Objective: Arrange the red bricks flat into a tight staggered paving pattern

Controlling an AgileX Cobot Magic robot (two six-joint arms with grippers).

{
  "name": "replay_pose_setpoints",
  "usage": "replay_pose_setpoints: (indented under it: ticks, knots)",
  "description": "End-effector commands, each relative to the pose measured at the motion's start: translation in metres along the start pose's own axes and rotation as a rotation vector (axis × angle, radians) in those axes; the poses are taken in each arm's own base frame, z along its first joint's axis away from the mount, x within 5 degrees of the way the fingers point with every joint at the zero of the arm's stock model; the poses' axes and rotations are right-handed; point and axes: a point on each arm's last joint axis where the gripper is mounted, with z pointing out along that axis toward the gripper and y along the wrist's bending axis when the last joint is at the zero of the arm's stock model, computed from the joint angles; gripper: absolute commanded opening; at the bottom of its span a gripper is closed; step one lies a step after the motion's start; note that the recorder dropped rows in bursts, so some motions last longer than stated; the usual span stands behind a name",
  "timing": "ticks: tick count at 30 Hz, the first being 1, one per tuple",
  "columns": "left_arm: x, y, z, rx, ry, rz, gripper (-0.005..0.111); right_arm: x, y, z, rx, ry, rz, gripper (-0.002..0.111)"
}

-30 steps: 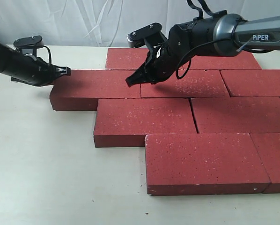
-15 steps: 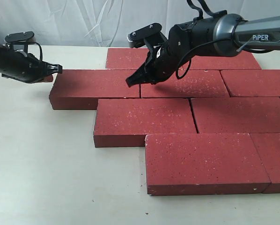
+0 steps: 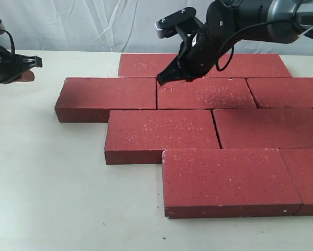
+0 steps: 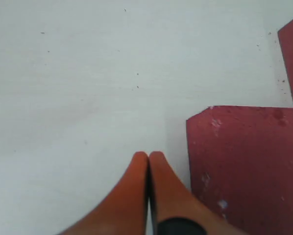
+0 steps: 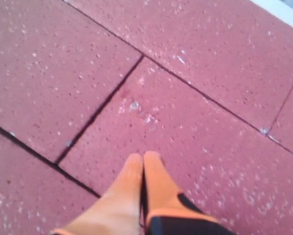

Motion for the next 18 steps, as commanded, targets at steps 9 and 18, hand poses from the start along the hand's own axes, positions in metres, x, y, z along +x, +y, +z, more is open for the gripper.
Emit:
replay_pose_setpoints:
  ticks: [9,18]
  knots:
    - [0.012,-0.063,-0.065,0.112,-0.036,0.003,0.0,0.034,-0.063,-0.046,-0.073,0.238,0.192,-0.001]
    - [0.015,-0.061,-0.132,-0.129,0.038,0.183,0.0,0.062,-0.128,-0.117,0.046,0.179,0.364,-0.001]
